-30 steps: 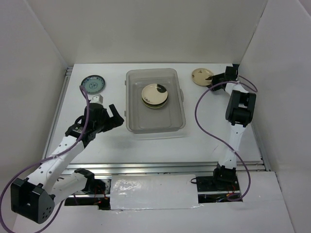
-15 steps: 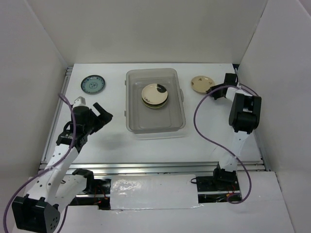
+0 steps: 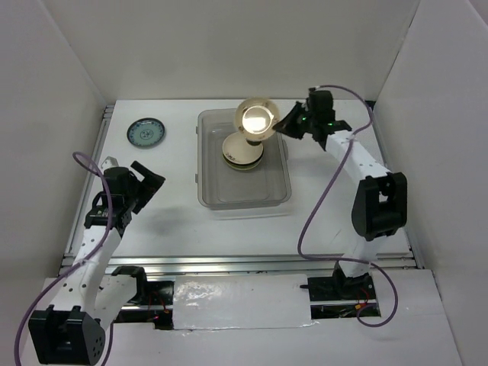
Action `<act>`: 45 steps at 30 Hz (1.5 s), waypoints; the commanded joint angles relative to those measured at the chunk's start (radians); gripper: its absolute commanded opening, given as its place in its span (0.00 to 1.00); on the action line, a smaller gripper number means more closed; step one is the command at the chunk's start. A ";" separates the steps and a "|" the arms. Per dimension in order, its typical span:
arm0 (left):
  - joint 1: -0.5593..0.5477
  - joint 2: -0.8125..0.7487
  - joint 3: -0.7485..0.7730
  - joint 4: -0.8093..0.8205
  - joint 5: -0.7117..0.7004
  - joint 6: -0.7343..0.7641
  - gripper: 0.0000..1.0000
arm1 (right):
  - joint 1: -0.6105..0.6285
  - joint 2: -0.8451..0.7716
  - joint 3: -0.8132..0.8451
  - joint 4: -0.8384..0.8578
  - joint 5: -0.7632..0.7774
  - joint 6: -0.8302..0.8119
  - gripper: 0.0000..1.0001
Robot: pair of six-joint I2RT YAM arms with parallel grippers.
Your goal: Place the plates into the plastic bin on the countertop
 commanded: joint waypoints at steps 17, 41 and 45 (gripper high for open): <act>0.041 -0.045 0.085 -0.047 0.192 0.069 0.99 | 0.085 0.357 0.264 -0.201 -0.153 -0.054 0.05; 0.165 0.304 -0.067 0.466 -0.042 -0.271 0.99 | 0.248 -0.573 -0.364 -0.052 -0.049 -0.149 1.00; 0.169 0.568 -0.074 0.752 -0.084 -0.378 0.99 | 0.310 -0.781 -0.775 0.236 -0.262 -0.047 1.00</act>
